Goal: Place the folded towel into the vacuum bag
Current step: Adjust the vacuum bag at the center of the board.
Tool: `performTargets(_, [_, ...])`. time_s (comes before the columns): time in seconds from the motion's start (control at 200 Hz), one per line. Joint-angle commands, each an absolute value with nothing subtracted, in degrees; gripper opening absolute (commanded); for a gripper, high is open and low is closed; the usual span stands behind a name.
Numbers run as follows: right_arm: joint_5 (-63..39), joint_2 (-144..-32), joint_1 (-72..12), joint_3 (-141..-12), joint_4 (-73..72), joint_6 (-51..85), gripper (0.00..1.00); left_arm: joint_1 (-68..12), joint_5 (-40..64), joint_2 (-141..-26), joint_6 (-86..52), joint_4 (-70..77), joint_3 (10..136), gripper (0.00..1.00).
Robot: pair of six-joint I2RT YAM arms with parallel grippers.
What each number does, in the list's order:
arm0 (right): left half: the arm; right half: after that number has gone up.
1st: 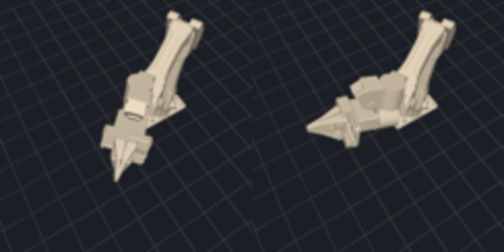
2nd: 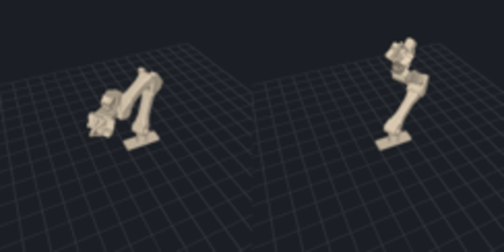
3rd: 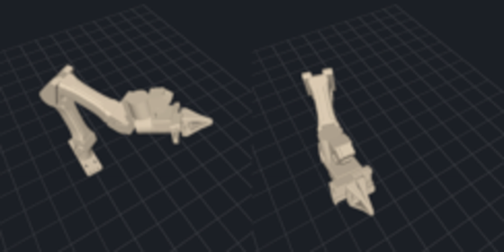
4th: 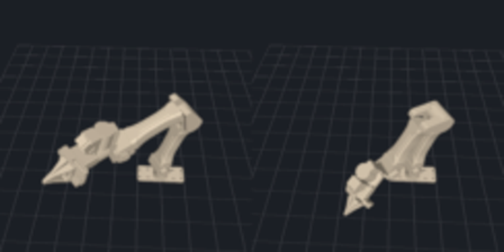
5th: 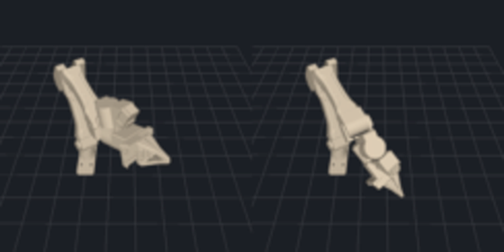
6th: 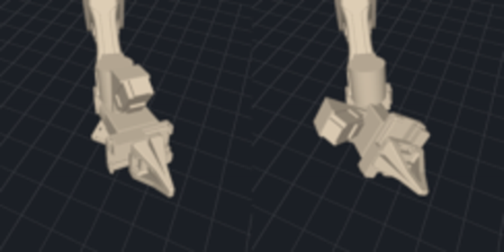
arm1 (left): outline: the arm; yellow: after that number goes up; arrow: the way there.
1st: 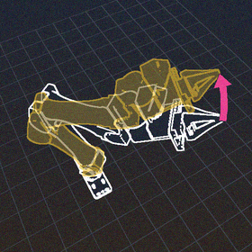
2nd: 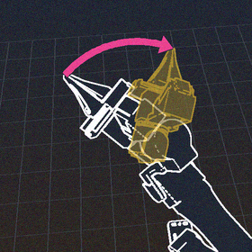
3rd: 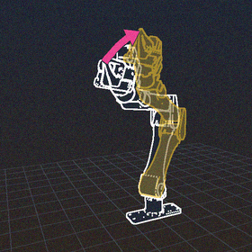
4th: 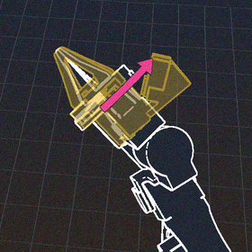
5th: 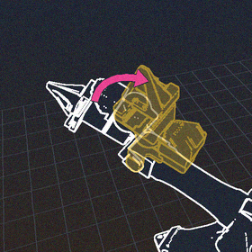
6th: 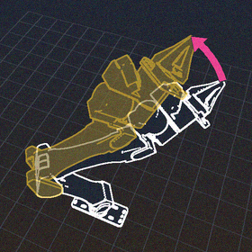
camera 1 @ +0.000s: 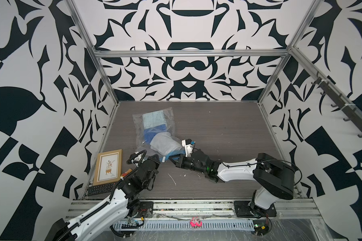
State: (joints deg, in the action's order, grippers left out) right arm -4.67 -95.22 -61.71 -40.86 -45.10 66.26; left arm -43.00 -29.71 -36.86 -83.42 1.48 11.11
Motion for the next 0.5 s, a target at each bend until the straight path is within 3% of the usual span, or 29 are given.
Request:
performTargets(0.0, [-4.3,-91.6,-62.2,-41.2,-44.6,63.5,0.01,-42.6,-26.5,-38.1,-81.7,4.3,13.5,0.0])
performTargets(0.12, [-1.5,-88.2,-62.2,-43.3,-34.2,56.7,0.21,-42.6,-24.5,-38.4,-82.3,4.4,13.4,0.0])
performTargets(0.18, [0.0,-86.4,-62.2,-43.7,-30.3,53.4,0.24,-42.6,-24.1,-38.0,-82.6,4.1,13.3,0.0])
performTargets(0.335, [4.6,-81.5,-62.2,-43.6,-20.7,46.7,0.22,-42.6,-24.2,-36.6,-82.4,2.6,13.7,0.0])
performTargets(0.495, [5.6,-77.7,-62.3,-41.9,-16.5,42.1,0.03,-42.6,-24.1,-36.7,-82.0,2.0,14.3,0.0])
